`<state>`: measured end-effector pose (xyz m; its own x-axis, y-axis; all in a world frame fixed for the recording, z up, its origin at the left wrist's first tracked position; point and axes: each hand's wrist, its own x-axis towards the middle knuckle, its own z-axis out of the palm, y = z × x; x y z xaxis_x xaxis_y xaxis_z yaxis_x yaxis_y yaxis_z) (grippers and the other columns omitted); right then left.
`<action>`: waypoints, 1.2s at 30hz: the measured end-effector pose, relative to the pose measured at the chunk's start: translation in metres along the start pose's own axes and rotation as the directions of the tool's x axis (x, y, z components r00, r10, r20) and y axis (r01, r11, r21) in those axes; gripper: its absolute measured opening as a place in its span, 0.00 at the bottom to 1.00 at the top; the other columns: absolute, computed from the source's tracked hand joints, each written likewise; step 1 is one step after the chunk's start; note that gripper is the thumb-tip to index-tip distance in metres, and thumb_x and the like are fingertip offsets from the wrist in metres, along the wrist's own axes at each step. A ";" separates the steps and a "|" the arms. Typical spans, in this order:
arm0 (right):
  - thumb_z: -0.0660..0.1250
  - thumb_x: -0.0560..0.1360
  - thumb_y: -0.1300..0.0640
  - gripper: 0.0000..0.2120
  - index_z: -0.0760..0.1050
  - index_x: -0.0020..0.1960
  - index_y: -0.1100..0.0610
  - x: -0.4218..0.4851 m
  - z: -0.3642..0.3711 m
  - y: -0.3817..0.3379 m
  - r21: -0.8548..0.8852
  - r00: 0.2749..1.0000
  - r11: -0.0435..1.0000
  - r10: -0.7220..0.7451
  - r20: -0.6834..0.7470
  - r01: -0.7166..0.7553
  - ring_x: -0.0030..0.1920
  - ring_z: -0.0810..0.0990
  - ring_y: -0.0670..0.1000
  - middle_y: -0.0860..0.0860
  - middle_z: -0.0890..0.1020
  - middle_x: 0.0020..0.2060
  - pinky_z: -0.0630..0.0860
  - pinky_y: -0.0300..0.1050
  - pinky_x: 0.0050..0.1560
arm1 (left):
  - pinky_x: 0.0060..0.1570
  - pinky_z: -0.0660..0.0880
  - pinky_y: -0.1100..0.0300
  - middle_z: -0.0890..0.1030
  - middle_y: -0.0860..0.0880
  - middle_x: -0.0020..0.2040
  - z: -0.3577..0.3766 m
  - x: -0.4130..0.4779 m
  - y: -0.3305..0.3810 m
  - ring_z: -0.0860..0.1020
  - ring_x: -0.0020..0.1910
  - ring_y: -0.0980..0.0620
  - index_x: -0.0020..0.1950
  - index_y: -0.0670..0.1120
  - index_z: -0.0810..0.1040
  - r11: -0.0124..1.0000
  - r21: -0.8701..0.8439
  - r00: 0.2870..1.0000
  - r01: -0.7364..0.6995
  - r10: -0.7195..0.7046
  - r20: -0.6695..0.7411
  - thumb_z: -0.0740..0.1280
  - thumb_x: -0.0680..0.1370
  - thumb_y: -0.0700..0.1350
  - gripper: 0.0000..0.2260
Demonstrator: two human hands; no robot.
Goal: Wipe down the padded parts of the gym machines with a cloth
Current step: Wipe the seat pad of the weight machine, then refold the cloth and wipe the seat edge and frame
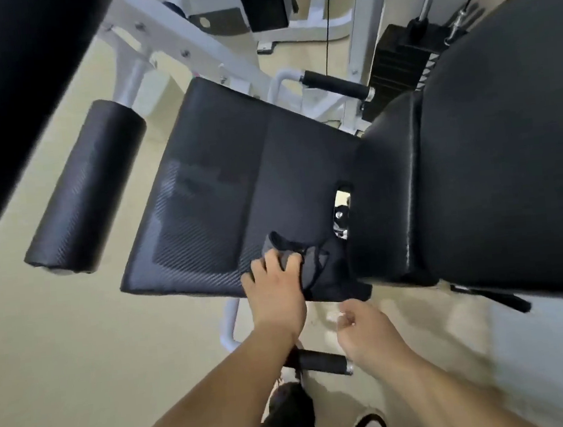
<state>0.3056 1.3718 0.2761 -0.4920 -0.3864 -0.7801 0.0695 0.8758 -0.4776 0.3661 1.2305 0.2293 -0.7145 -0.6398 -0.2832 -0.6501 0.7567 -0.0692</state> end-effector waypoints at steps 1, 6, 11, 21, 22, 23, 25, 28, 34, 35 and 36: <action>0.57 0.81 0.59 0.10 0.77 0.55 0.54 -0.002 0.005 0.013 0.002 1.000 1.000 0.006 -0.007 -0.006 0.53 0.78 0.53 0.49 0.78 0.48 0.74 0.47 0.54 | 0.56 0.65 0.45 0.66 0.45 0.68 0.007 -0.010 0.008 0.67 0.61 0.39 0.70 0.57 0.65 0.997 0.014 0.996 -0.080 0.079 0.028 0.65 0.74 0.41 0.26; 0.61 0.77 0.65 0.12 0.75 0.36 0.57 -0.004 0.008 0.063 0.145 0.992 0.987 0.083 -0.097 -0.069 0.40 0.76 0.56 0.51 0.78 0.34 0.67 0.47 0.37 | 0.54 0.67 0.47 0.67 0.47 0.64 0.029 -0.047 0.034 0.67 0.59 0.43 0.69 0.55 0.68 0.864 0.047 0.860 -0.500 0.490 0.144 0.73 0.72 0.53 0.27; 0.65 0.78 0.64 0.11 0.82 0.58 0.57 0.010 0.011 0.082 0.331 0.957 0.934 0.210 -0.199 -0.136 0.56 0.81 0.55 0.52 0.84 0.51 0.71 0.43 0.49 | 0.58 0.67 0.43 0.68 0.47 0.70 0.042 -0.015 0.043 0.68 0.62 0.40 0.68 0.57 0.75 0.456 0.319 0.527 -0.831 0.829 0.189 0.71 0.74 0.54 0.22; 0.57 0.76 0.64 0.15 0.62 0.31 0.54 -0.009 0.050 -0.002 0.315 0.981 0.948 0.104 -0.166 -0.047 0.33 0.63 0.50 0.47 0.65 0.29 0.58 0.44 0.31 | 0.51 0.67 0.45 0.72 0.47 0.67 0.009 -0.001 -0.086 0.67 0.58 0.40 0.60 0.59 0.82 0.305 0.483 0.479 -0.821 0.828 0.291 0.67 0.78 0.52 0.11; 0.58 0.76 0.63 0.15 0.63 0.32 0.53 -0.013 0.053 -0.011 0.307 0.984 0.951 0.091 -0.151 -0.041 0.32 0.63 0.50 0.46 0.65 0.29 0.58 0.43 0.30 | 0.50 0.67 0.45 0.72 0.46 0.66 -0.001 -0.002 -0.106 0.68 0.57 0.40 0.59 0.58 0.81 0.345 0.491 0.528 -0.800 0.793 0.303 0.69 0.77 0.52 0.11; 0.58 0.77 0.62 0.15 0.64 0.32 0.53 -0.018 0.057 -0.023 0.299 0.988 0.954 0.077 -0.134 -0.034 0.33 0.65 0.49 0.47 0.67 0.30 0.60 0.42 0.30 | 0.48 0.68 0.46 0.73 0.46 0.64 -0.013 -0.004 -0.127 0.69 0.55 0.40 0.58 0.58 0.81 0.390 0.505 0.580 -0.770 0.758 0.300 0.71 0.74 0.50 0.12; 0.58 0.79 0.60 0.13 0.65 0.35 0.53 -0.031 0.064 -0.046 0.271 0.994 0.962 0.055 -0.100 -0.026 0.35 0.68 0.50 0.47 0.69 0.33 0.63 0.43 0.33 | 0.44 0.68 0.47 0.74 0.45 0.59 -0.037 -0.011 -0.165 0.70 0.50 0.40 0.55 0.57 0.80 0.523 0.520 0.711 -0.675 0.650 0.270 0.75 0.68 0.46 0.17; 0.59 0.80 0.62 0.15 0.66 0.35 0.54 -0.051 0.071 -0.071 0.232 0.999 0.973 0.004 -0.041 0.006 0.36 0.69 0.52 0.50 0.70 0.33 0.66 0.43 0.37 | 0.48 0.71 0.47 0.70 0.45 0.66 -0.070 -0.023 -0.212 0.71 0.58 0.39 0.62 0.57 0.76 0.734 0.483 0.878 -0.477 0.424 0.222 0.71 0.73 0.46 0.18; 0.61 0.81 0.60 0.13 0.71 0.37 0.53 -0.105 0.070 -0.115 0.164 0.995 0.982 -0.087 -0.038 0.092 0.42 0.76 0.57 0.54 0.77 0.41 0.68 0.38 0.34 | 0.50 0.75 0.50 0.68 0.48 0.60 -0.117 -0.058 -0.234 0.71 0.59 0.44 0.62 0.57 0.76 0.974 0.193 0.982 -0.121 0.090 0.164 0.69 0.74 0.59 0.17; 0.61 0.81 0.60 0.13 0.71 0.37 0.54 -0.114 0.074 -0.118 0.180 0.995 0.979 -0.090 -0.047 0.097 0.45 0.78 0.59 0.55 0.77 0.42 0.68 0.40 0.35 | 0.52 0.77 0.50 0.69 0.49 0.59 -0.118 -0.065 -0.228 0.72 0.59 0.43 0.59 0.57 0.76 0.992 0.072 0.981 -0.107 0.094 0.168 0.69 0.72 0.58 0.16; 0.60 0.81 0.61 0.14 0.70 0.37 0.54 -0.122 0.080 -0.120 0.209 0.996 0.974 -0.081 -0.047 0.089 0.48 0.80 0.60 0.56 0.77 0.42 0.67 0.41 0.34 | 0.54 0.78 0.49 0.69 0.49 0.58 -0.121 -0.073 -0.220 0.74 0.58 0.43 0.57 0.58 0.77 0.993 -0.070 0.979 -0.097 0.107 0.173 0.70 0.71 0.56 0.16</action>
<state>0.4269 1.2905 0.3964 -0.5359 -0.4420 -0.7193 0.2051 0.7583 -0.6188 0.5305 1.0946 0.3807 -0.7246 -0.5220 -0.4499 -0.5946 0.8037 0.0252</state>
